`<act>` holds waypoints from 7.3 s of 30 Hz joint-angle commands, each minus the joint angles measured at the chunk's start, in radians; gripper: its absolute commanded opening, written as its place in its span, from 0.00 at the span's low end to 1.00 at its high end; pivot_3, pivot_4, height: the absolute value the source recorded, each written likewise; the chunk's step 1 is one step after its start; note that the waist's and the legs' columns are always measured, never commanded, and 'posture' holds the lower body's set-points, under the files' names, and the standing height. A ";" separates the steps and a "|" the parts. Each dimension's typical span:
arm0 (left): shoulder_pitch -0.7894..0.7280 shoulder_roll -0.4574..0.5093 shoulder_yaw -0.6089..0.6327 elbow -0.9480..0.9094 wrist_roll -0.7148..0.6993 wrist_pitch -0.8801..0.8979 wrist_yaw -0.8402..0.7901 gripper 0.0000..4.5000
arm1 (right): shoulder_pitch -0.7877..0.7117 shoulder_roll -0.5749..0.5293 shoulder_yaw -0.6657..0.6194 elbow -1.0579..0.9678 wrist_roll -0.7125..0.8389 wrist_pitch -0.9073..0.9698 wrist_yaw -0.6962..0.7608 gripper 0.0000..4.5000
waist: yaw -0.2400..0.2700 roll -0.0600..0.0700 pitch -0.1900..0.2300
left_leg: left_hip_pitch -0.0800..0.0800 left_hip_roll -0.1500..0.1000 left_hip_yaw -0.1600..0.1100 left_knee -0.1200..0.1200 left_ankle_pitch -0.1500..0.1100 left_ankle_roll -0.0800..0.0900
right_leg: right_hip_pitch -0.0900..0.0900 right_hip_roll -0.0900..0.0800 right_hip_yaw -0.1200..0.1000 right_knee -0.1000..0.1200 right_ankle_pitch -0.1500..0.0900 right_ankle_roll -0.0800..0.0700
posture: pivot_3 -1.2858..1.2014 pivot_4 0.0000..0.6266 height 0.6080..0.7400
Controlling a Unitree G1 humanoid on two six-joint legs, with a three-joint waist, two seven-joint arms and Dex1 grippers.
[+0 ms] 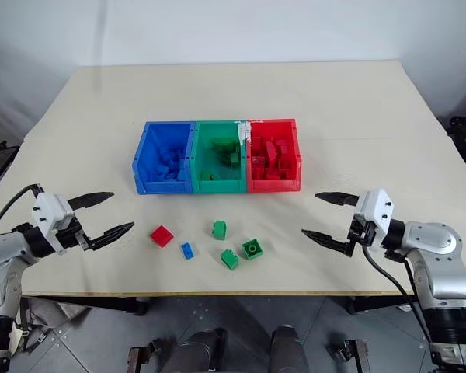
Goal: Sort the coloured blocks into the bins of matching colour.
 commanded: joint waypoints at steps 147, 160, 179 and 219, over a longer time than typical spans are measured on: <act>0.427 -0.102 0.144 -0.445 -0.152 0.138 0.050 1.00 | -0.675 0.511 0.310 0.212 -0.190 0.375 -0.313 0.35 | -0.008 -0.002 0.000 | 0.006 0.041 0.039 0.015 -0.031 -0.008 | -0.019 0.032 0.008 0.003 0.009 -0.020 | 0.52 0.24 1.00; 0.441 -0.123 0.135 -0.432 -0.133 0.110 0.075 1.00 | -0.821 0.589 0.293 0.530 -0.289 0.159 -0.364 0.97 | -0.019 -0.002 0.000 | 0.006 0.041 0.040 0.015 -0.031 -0.008 | -0.020 0.032 0.006 0.003 0.009 -0.021 | 0.52 0.24 1.00; 0.202 0.062 0.073 -0.144 -0.087 0.079 -0.127 1.00 | 0.115 0.029 0.011 -0.201 -0.015 0.071 0.108 1.00 | 0.000 -0.002 0.000 | 0.007 0.042 0.045 0.016 -0.035 -0.005 | -0.018 0.032 0.004 0.001 0.009 -0.021 | 0.52 0.24 1.00; -0.441 -0.186 -0.572 -0.077 0.280 0.294 -0.097 0.32 | 0.321 0.028 -0.072 -0.453 0.105 0.191 -0.077 1.00 | 0.033 -0.002 0.000 | 0.004 0.039 0.044 0.032 -0.036 -0.002 | -0.013 0.032 0.005 0.004 0.012 -0.016 | 0.52 0.24 1.00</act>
